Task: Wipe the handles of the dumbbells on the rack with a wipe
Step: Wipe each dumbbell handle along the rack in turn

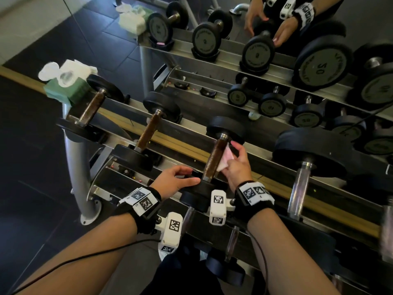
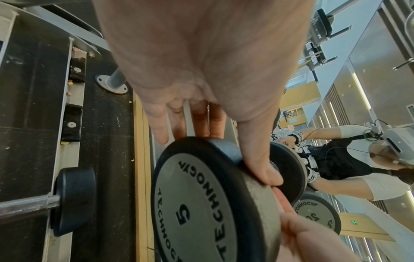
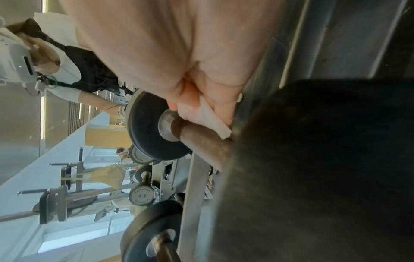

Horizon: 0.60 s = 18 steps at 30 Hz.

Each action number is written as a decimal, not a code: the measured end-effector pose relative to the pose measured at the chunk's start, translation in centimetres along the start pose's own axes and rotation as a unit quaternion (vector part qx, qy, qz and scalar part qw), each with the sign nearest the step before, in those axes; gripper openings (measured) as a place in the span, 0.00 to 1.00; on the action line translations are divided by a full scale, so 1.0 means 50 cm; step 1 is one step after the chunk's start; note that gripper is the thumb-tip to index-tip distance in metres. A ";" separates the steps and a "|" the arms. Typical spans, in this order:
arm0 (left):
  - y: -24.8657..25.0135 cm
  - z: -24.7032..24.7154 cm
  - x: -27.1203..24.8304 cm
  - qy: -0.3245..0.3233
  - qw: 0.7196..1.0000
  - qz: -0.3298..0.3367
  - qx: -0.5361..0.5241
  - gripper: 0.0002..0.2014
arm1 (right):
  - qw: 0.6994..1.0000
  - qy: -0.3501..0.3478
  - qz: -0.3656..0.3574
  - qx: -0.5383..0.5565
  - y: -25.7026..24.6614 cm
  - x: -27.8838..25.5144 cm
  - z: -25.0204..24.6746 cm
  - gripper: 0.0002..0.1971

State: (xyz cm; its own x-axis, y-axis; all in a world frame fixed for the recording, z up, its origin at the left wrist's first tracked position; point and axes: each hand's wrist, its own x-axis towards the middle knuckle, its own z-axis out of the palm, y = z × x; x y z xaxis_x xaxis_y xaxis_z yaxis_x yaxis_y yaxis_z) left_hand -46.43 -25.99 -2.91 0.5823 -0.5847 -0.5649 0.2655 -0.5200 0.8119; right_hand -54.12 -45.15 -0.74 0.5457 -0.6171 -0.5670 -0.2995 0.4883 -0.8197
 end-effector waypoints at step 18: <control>0.003 0.004 -0.008 -0.003 1.000 -0.001 -0.009 0.29 | 0.999 0.033 0.005 -0.028 0.004 -0.005 0.011 0.26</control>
State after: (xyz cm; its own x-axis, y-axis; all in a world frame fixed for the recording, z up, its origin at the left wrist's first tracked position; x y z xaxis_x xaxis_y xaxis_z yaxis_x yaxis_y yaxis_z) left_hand -46.77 -25.99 -2.58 0.5777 -0.5870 -0.5672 0.2804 -0.5099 0.8132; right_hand -53.88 -44.57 -0.72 0.4906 -0.6521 -0.5780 -0.3491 0.4607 -0.8160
